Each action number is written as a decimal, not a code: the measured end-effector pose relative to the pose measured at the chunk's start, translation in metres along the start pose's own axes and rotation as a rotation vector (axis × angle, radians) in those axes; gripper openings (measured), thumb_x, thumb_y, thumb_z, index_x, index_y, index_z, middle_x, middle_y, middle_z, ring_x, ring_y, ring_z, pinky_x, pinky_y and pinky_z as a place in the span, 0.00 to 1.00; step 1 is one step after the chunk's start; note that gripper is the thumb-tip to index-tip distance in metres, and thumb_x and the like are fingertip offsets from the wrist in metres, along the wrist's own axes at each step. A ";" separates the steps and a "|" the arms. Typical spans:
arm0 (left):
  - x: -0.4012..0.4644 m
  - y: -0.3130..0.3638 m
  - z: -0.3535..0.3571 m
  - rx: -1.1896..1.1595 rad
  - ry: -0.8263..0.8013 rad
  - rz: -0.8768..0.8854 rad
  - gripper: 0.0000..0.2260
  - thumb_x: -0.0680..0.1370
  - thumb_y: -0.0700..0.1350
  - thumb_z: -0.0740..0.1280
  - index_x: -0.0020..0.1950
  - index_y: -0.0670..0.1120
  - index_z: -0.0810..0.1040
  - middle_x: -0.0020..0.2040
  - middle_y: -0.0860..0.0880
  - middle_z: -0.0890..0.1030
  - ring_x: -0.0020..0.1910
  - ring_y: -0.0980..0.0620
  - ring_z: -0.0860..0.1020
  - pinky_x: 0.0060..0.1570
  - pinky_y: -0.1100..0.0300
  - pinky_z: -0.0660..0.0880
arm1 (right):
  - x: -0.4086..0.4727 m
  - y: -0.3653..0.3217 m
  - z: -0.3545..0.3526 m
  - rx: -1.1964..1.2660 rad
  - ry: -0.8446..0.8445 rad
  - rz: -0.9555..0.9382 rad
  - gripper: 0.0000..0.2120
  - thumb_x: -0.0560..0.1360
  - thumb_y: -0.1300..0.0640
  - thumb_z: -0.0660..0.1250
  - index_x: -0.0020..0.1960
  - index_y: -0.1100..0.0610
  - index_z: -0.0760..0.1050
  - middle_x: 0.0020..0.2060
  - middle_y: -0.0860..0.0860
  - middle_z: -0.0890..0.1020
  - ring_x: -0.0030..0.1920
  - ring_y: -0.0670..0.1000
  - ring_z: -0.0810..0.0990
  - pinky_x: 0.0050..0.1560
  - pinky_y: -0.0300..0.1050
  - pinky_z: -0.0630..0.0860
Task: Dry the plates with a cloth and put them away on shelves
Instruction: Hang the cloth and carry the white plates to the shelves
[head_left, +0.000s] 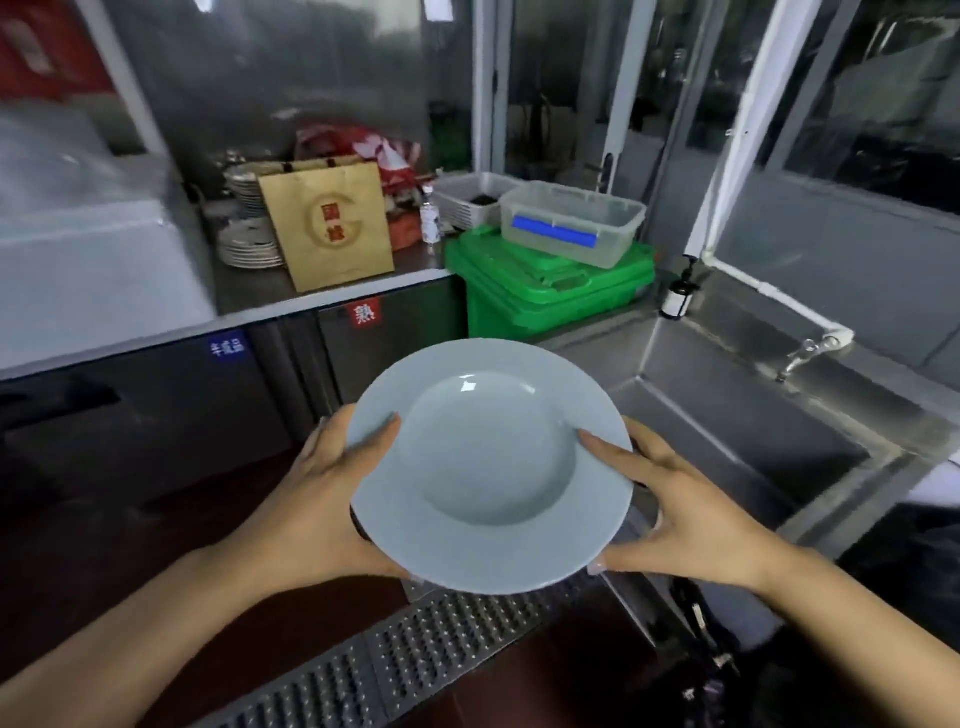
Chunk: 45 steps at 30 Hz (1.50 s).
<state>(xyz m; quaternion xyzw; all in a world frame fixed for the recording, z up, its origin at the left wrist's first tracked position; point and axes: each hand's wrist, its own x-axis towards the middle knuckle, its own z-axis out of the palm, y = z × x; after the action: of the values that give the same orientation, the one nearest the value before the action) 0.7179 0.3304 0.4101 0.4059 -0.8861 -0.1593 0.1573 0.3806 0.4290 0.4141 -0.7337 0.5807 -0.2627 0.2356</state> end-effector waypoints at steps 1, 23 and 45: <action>-0.010 -0.003 -0.004 0.003 0.026 -0.022 0.59 0.51 0.84 0.60 0.78 0.61 0.49 0.74 0.58 0.48 0.71 0.59 0.47 0.72 0.46 0.57 | 0.009 -0.003 0.002 0.005 -0.026 -0.030 0.49 0.54 0.24 0.71 0.70 0.22 0.52 0.72 0.28 0.52 0.74 0.35 0.53 0.73 0.37 0.56; -0.298 -0.156 -0.111 0.076 0.250 -0.839 0.64 0.48 0.84 0.62 0.78 0.61 0.44 0.77 0.53 0.41 0.77 0.46 0.43 0.74 0.39 0.56 | 0.221 -0.244 0.224 -0.057 -0.542 -0.504 0.56 0.49 0.25 0.73 0.73 0.30 0.54 0.67 0.19 0.45 0.71 0.32 0.52 0.73 0.42 0.56; -0.607 -0.347 -0.254 0.192 0.528 -1.304 0.57 0.58 0.70 0.76 0.79 0.54 0.52 0.76 0.42 0.51 0.75 0.42 0.49 0.75 0.47 0.47 | 0.365 -0.621 0.566 -0.014 -0.902 -0.994 0.51 0.58 0.37 0.79 0.74 0.36 0.55 0.73 0.37 0.54 0.73 0.41 0.56 0.76 0.48 0.58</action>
<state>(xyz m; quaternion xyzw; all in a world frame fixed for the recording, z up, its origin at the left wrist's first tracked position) 1.4309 0.5429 0.4054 0.8907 -0.4050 -0.0384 0.2029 1.2742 0.2288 0.4335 -0.9533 0.0199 -0.0039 0.3014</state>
